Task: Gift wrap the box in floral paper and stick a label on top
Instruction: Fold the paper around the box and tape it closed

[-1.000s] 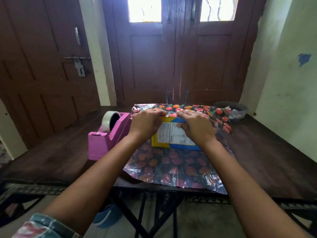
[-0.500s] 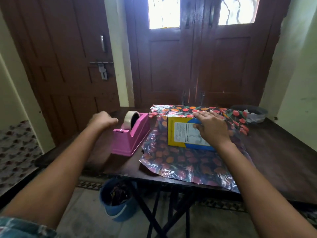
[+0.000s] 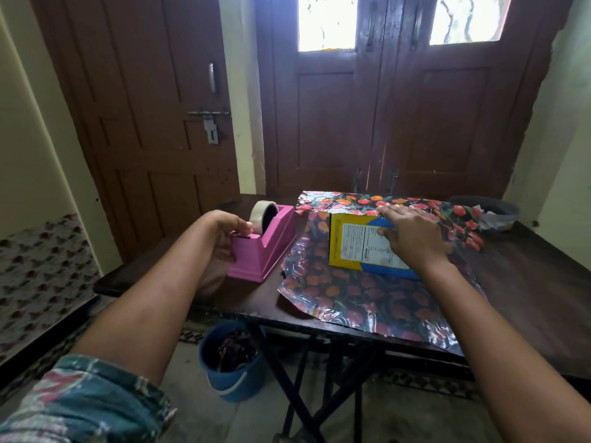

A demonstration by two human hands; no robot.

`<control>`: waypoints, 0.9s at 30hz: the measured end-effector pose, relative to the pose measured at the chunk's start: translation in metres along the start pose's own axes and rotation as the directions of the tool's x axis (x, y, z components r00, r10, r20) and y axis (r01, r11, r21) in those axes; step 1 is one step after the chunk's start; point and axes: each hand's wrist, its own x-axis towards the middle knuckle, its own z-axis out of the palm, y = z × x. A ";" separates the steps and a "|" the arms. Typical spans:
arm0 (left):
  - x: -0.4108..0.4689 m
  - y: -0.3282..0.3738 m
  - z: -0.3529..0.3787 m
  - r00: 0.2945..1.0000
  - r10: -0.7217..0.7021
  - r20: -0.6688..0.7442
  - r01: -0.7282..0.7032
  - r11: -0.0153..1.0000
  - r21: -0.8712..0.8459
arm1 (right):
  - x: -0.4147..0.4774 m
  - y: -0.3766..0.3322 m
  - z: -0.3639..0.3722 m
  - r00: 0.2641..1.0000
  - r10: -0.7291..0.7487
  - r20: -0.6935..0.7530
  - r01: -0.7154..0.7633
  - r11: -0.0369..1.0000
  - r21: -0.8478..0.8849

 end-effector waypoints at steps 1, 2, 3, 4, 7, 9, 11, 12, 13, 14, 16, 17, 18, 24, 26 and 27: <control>-0.001 -0.001 0.002 1.000 0.009 -0.011 -0.010 0.999 -0.044 | 0.000 0.000 0.000 1.000 0.002 0.001 -0.002 1.000 -0.002; -0.001 -0.003 0.002 1.000 0.016 -0.019 -0.018 0.996 -0.090 | 0.001 0.000 0.000 1.000 0.004 0.005 -0.004 1.000 -0.004; -0.003 -0.002 0.004 0.999 0.026 -0.023 -0.029 0.992 -0.127 | 0.001 -0.001 0.000 1.000 0.007 0.009 -0.007 1.000 -0.005; -0.006 -0.001 0.004 0.999 0.036 -0.010 -0.037 0.983 -0.177 | 0.001 -0.001 0.001 1.000 0.009 0.010 -0.009 1.000 -0.003; -0.011 0.008 0.006 0.995 0.098 0.003 -0.093 0.953 -0.290 | 0.001 -0.001 0.001 1.000 0.012 0.008 -0.012 1.000 -0.009; -0.013 0.006 0.008 0.990 0.130 -0.049 -0.139 0.923 -0.359 | 0.000 -0.001 0.000 1.000 0.009 0.007 -0.009 1.000 -0.011; -0.011 -0.004 0.009 0.977 0.172 -0.123 -0.210 0.867 -0.452 | 0.000 -0.002 0.000 1.000 0.011 0.000 -0.011 1.000 -0.008; -0.010 -0.011 0.009 0.969 0.196 -0.153 -0.246 0.839 -0.485 | 0.001 -0.001 0.001 1.000 0.012 -0.004 -0.012 1.000 -0.009; -0.008 -0.019 0.009 0.959 0.221 -0.177 -0.281 0.813 -0.509 | 0.001 -0.001 0.002 1.000 0.011 -0.006 -0.011 1.000 -0.011; -0.006 -0.028 0.009 0.952 0.236 -0.197 -0.306 0.790 -0.531 | 0.001 -0.001 0.003 1.000 0.010 -0.007 -0.011 1.000 -0.012; -0.002 -0.043 0.010 0.939 0.256 -0.227 -0.341 0.755 -0.559 | 0.002 -0.001 0.003 1.000 0.013 -0.009 -0.013 1.000 -0.007; 0.001 -0.051 0.009 0.935 0.264 -0.238 -0.354 0.754 -0.553 | 0.002 -0.001 0.003 1.000 0.013 -0.010 -0.013 1.000 -0.004; 0.003 -0.057 0.009 0.931 0.272 -0.244 -0.364 0.757 -0.543 | 0.002 -0.001 0.004 1.000 0.013 -0.010 -0.013 1.000 -0.003; 0.005 -0.076 0.007 0.932 0.285 -0.222 -0.358 0.818 -0.451 | 0.002 0.000 0.003 1.000 0.013 0.006 -0.013 1.000 0.003; 0.006 -0.078 0.008 0.942 0.265 -0.204 -0.331 0.832 -0.446 | 0.002 0.000 0.003 1.000 0.014 0.008 -0.014 1.000 0.006; 0.007 -0.079 0.009 0.948 0.254 -0.190 -0.314 0.836 -0.450 | 0.002 0.000 0.003 1.000 0.015 0.010 -0.015 1.000 0.006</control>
